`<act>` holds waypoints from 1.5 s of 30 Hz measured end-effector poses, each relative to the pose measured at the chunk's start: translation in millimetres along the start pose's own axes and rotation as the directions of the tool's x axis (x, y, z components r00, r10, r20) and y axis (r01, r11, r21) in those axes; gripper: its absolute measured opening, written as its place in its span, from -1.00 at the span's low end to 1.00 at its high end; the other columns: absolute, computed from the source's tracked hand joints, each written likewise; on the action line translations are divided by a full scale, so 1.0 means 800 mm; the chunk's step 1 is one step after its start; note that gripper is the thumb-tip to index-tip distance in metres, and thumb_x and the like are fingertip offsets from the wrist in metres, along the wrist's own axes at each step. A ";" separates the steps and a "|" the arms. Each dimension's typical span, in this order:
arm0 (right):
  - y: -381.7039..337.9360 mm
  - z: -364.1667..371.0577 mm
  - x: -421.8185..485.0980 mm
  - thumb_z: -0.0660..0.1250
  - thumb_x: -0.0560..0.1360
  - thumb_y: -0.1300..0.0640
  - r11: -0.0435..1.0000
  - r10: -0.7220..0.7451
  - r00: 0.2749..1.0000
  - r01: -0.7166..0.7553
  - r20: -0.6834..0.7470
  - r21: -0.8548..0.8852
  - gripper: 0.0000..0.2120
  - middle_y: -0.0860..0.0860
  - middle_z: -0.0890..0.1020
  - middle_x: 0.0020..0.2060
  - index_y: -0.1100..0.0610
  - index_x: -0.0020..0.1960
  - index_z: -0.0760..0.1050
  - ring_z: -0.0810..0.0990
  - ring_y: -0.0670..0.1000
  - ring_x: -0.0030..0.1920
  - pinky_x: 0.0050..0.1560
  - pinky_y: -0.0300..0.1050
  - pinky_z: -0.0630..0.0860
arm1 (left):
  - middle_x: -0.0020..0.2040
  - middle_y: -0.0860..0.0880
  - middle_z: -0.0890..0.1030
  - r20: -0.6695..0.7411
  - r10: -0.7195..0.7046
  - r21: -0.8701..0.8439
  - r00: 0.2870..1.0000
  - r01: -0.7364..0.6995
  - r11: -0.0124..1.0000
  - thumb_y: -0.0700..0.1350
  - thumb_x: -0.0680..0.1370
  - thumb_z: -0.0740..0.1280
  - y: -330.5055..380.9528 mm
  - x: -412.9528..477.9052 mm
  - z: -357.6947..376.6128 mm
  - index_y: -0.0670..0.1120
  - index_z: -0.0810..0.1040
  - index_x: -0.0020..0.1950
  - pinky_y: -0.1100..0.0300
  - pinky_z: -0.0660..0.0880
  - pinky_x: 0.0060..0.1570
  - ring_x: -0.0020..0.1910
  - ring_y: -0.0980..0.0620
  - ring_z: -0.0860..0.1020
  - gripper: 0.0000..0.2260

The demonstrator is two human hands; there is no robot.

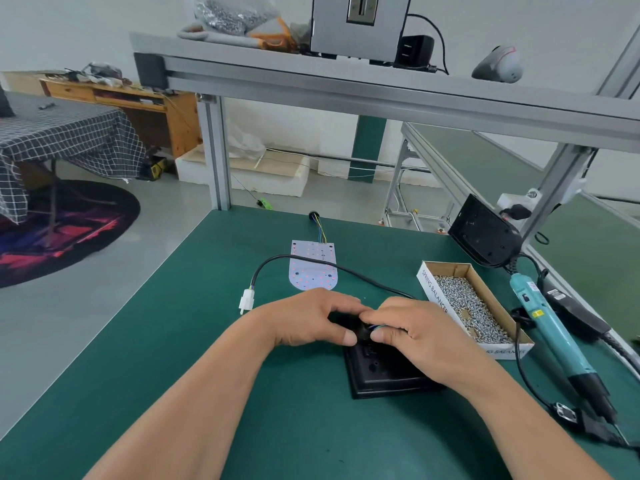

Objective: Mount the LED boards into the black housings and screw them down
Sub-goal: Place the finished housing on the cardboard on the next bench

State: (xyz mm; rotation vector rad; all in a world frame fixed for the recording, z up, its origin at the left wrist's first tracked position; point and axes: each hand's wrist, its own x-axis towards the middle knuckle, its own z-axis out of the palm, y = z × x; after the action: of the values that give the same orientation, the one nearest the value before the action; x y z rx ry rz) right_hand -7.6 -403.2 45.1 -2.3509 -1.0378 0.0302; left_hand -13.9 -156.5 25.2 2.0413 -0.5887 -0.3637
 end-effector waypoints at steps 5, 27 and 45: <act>-0.006 -0.001 0.002 0.46 0.58 0.20 0.997 -0.043 0.999 0.042 -0.014 -0.068 -0.83 -0.10 0.57 -0.18 0.01 0.14 0.70 0.56 -0.06 -0.08 -0.04 -0.16 0.46 | 0.33 0.09 0.63 -0.012 -0.021 0.031 1.000 0.021 0.999 -0.29 0.60 0.43 0.000 0.001 -0.001 -0.04 0.59 0.46 0.03 0.36 0.51 0.40 0.07 0.53 -0.57; -0.018 0.010 -0.001 0.49 0.56 0.28 0.977 0.176 0.983 -0.168 -0.045 0.130 -0.75 -0.19 0.64 -0.01 0.00 0.14 0.74 0.61 -0.18 0.10 0.16 -0.30 0.43 | 0.18 0.22 0.66 -0.030 -0.024 0.031 0.999 0.025 0.999 -0.27 0.61 0.40 -0.007 0.005 -0.001 0.05 0.63 0.42 0.33 0.40 0.29 0.25 0.24 0.57 -0.59; -0.007 0.011 -0.015 0.48 0.58 0.14 0.987 0.137 0.985 -0.128 -0.108 0.093 -0.72 -0.31 0.67 0.06 -0.25 0.12 0.64 0.61 -0.18 0.16 0.10 -0.42 0.39 | 0.01 0.32 0.63 -0.020 -0.086 -0.095 0.996 0.084 0.992 -0.05 0.72 0.32 0.000 0.002 0.001 0.07 0.68 0.30 0.26 0.34 0.29 0.13 0.31 0.53 -0.80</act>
State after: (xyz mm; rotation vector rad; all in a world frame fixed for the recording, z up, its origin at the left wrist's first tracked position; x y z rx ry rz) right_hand -22.1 -404.3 38.3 -2.3110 -0.8086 -0.0092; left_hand -12.8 -157.7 24.6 1.9813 -0.4622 -0.4097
